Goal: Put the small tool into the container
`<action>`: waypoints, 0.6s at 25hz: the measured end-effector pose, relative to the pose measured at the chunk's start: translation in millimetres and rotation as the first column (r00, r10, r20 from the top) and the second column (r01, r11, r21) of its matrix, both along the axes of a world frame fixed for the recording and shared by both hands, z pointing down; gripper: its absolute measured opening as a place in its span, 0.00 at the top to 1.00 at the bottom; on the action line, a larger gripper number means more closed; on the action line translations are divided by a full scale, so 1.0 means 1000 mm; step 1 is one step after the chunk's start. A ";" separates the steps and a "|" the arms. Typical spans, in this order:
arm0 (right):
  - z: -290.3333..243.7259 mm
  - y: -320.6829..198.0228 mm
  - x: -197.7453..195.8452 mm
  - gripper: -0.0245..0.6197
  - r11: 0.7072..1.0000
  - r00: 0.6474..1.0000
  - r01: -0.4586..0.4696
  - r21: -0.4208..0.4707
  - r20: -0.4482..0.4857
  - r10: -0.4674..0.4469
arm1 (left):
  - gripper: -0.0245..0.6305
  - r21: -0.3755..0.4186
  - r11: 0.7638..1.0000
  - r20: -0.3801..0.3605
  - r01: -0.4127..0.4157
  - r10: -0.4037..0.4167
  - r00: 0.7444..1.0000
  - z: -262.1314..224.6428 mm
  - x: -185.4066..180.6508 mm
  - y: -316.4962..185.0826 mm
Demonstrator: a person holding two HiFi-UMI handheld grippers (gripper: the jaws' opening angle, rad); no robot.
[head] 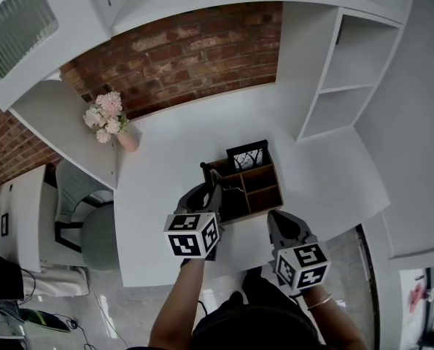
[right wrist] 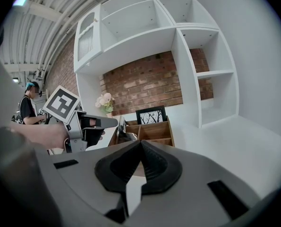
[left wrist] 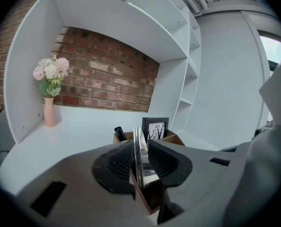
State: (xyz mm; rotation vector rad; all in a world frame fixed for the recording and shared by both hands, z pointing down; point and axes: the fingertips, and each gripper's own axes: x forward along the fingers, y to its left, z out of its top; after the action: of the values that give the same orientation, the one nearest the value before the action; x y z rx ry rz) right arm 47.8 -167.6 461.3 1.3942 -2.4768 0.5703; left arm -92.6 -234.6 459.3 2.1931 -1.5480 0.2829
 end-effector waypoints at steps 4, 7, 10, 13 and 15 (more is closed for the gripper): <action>-0.002 0.003 -0.001 0.95 1.000 1.000 0.008 0.007 0.003 -0.008 | 0.85 0.000 1.000 0.020 -0.003 0.003 1.000 0.002 0.000 0.011; -0.004 0.005 -0.003 0.96 1.000 1.000 0.013 0.020 0.003 -0.013 | 0.85 -0.004 1.000 0.035 0.000 0.001 0.999 0.004 -0.002 0.021; -0.008 0.008 -0.003 0.95 0.999 1.000 0.012 0.036 0.006 -0.012 | 0.85 -0.004 1.000 0.053 0.005 -0.005 0.999 0.005 -0.005 0.032; -0.010 0.012 -0.002 0.96 0.999 1.000 0.009 0.045 0.009 -0.010 | 0.87 -0.009 1.000 0.059 0.018 -0.017 0.998 0.008 -0.010 0.045; -0.011 0.014 -0.002 0.96 0.999 1.000 0.008 0.050 0.010 -0.008 | 0.88 -0.012 1.000 0.062 0.026 -0.025 0.998 0.010 -0.013 0.054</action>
State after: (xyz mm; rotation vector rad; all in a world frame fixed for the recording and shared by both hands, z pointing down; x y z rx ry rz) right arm 45.8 -153.3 450.0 1.4021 -2.5200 0.5183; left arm -105.7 -180.9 469.3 2.1715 -1.6014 0.3548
